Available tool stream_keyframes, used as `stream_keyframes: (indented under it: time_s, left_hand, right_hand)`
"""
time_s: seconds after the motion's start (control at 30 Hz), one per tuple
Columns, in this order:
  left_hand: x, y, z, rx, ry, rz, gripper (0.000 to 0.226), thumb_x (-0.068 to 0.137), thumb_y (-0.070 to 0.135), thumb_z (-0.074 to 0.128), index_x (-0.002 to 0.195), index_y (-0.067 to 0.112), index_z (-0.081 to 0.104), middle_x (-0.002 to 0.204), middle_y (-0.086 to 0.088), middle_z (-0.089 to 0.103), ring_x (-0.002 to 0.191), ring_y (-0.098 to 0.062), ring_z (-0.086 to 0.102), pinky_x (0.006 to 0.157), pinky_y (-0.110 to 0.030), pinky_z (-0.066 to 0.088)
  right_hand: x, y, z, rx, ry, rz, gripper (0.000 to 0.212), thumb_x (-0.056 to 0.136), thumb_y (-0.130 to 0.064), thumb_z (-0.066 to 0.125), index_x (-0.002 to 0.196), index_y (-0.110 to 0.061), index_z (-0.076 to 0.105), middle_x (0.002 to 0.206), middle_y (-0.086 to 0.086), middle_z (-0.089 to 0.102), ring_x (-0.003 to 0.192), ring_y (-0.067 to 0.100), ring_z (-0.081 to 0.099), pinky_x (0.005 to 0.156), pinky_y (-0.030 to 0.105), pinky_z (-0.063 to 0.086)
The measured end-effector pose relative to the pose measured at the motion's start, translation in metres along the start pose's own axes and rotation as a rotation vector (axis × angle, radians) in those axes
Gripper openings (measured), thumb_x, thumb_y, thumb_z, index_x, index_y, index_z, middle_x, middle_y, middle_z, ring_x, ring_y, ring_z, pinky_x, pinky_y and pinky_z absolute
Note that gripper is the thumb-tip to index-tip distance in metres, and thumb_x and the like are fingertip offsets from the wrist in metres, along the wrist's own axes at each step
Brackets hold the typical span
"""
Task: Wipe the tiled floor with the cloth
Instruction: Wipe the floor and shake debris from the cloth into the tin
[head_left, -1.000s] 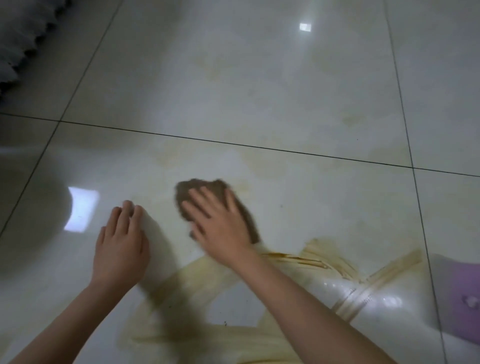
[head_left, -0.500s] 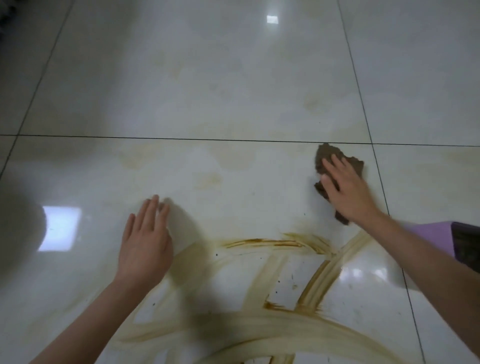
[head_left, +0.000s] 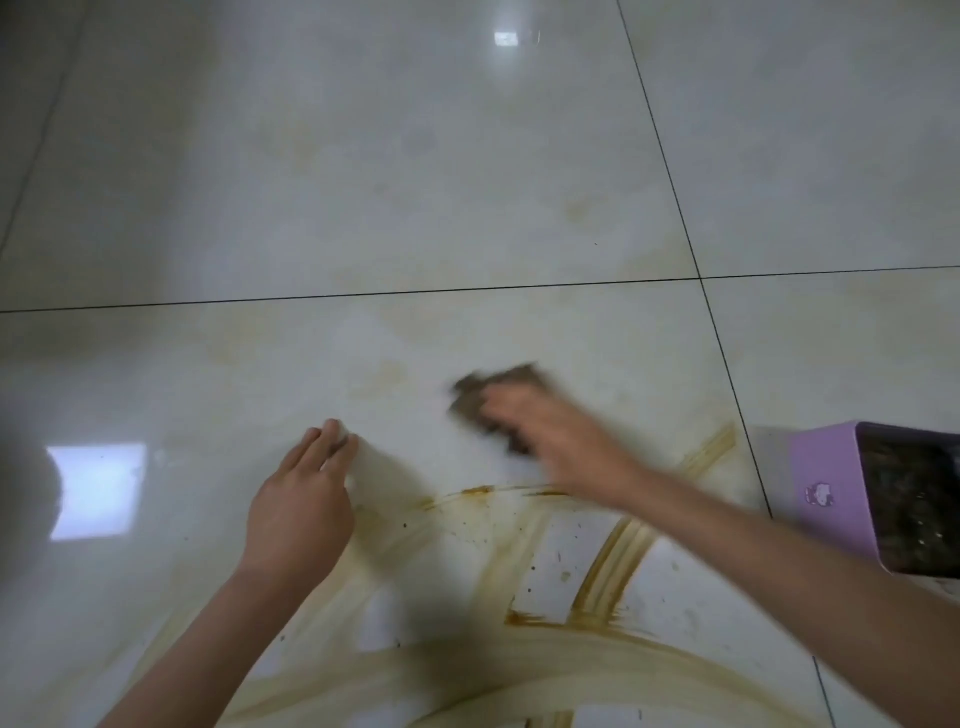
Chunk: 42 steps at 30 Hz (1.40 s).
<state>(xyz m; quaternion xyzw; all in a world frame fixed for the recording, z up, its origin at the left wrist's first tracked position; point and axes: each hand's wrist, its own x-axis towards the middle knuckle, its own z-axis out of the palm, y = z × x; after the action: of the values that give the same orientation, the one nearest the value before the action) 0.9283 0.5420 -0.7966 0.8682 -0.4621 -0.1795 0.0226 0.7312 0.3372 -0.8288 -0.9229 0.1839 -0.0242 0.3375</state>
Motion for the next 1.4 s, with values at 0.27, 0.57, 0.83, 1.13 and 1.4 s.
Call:
stream_keyframes:
  time_s: [0.27, 0.57, 0.83, 1.13, 1.4]
  left_hand:
    - [0.006, -0.004, -0.002, 0.066, 0.115, 0.137, 0.043, 0.057, -0.019, 0.070, 0.095, 0.000, 0.073, 0.107, -0.012, 0.070, 0.088, -0.028, 0.071, 0.047, -0.037, 0.056]
    - [0.005, 0.008, -0.010, 0.163, -0.065, 0.028, 0.043, 0.078, -0.008, 0.062, 0.120, -0.002, 0.063, 0.132, -0.017, 0.056, 0.118, -0.033, 0.057, 0.076, -0.041, 0.055]
    - [0.008, 0.022, -0.002, 0.331, -0.164, 0.010, 0.048, 0.095, 0.014, 0.034, 0.141, 0.003, 0.031, 0.148, -0.011, 0.022, 0.136, -0.025, 0.026, 0.092, -0.028, 0.045]
    - [-0.003, 0.042, 0.000, 0.355, -0.180, 0.006, 0.066, 0.095, 0.015, 0.029, 0.152, 0.003, -0.001, 0.161, -0.013, -0.010, 0.149, -0.026, -0.005, 0.119, -0.041, 0.012]
    - [-0.003, 0.049, 0.008, 0.273, -0.218, 0.235, 0.061, 0.096, 0.013, 0.030, 0.154, 0.017, 0.012, 0.162, -0.001, -0.006, 0.149, -0.018, -0.004, 0.119, -0.033, 0.017]
  right_hand:
    - [0.043, 0.056, -0.023, -0.357, 0.336, 0.455, 0.047, 0.100, -0.010, 0.037, 0.145, 0.003, 0.033, 0.155, 0.020, 0.027, 0.146, 0.035, 0.019, 0.121, 0.039, 0.011]
    - [-0.052, -0.043, 0.047, -0.399, -0.235, -0.351, 0.065, 0.083, -0.010, 0.056, 0.145, -0.020, 0.041, 0.154, -0.002, 0.032, 0.145, 0.015, 0.023, 0.116, 0.054, 0.013]
    - [-0.066, 0.051, -0.023, -0.427, 0.317, 0.812, 0.053, 0.102, -0.021, 0.035, 0.152, -0.006, 0.024, 0.161, 0.012, 0.014, 0.149, 0.026, 0.013, 0.115, 0.053, 0.023]
    - [-0.060, -0.068, 0.077, -0.533, -0.041, 0.035, 0.051, 0.098, -0.036, 0.039, 0.144, -0.016, 0.044, 0.154, 0.004, 0.035, 0.144, 0.020, 0.030, 0.114, 0.053, 0.028]
    - [-0.115, 0.036, 0.004, -0.527, 0.265, 0.812, 0.061, 0.100, -0.040, 0.024, 0.151, -0.008, 0.028, 0.159, 0.012, 0.020, 0.147, 0.027, 0.021, 0.115, 0.053, 0.019]
